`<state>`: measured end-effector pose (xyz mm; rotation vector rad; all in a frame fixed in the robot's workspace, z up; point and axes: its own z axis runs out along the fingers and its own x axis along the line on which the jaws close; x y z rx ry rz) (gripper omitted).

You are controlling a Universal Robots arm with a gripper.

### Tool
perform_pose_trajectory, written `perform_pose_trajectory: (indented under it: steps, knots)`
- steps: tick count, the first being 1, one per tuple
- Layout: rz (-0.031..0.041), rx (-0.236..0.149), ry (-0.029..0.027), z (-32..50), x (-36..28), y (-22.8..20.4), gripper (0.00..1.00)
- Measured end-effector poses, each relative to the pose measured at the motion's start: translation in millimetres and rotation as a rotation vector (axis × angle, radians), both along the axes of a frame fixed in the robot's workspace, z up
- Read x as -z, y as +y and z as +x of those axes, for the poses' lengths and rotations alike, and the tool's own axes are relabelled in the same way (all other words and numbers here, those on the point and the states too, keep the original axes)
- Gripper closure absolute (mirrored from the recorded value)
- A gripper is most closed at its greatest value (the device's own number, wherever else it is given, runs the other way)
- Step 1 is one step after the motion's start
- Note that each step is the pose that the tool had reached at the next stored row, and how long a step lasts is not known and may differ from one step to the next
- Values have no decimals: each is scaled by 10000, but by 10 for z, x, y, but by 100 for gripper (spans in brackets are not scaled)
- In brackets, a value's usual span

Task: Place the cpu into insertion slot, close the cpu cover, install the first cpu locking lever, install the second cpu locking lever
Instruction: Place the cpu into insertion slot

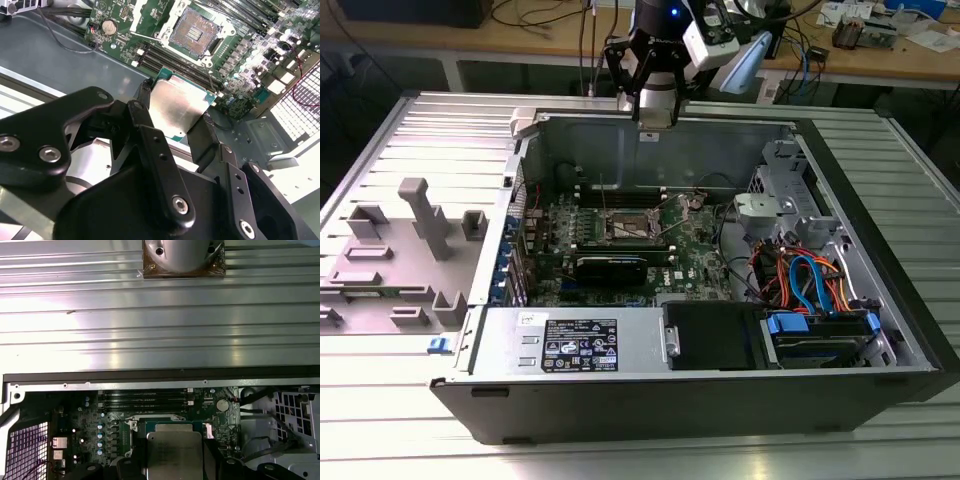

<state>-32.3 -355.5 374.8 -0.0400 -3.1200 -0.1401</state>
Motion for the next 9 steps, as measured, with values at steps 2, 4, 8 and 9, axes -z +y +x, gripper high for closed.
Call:
perform_pose_trajectory:
  steps: [2, 4, 8, 9]
  knots:
    - [-3, 29, 1, 0, 0, -1, 46]
    - [-5, 214, 1, 1, 1, -1, 46]
    - [-5, 702, 1, -1, 5, -16, 46]
    - [-4, 701, 0, 0, 5, -34, 46]
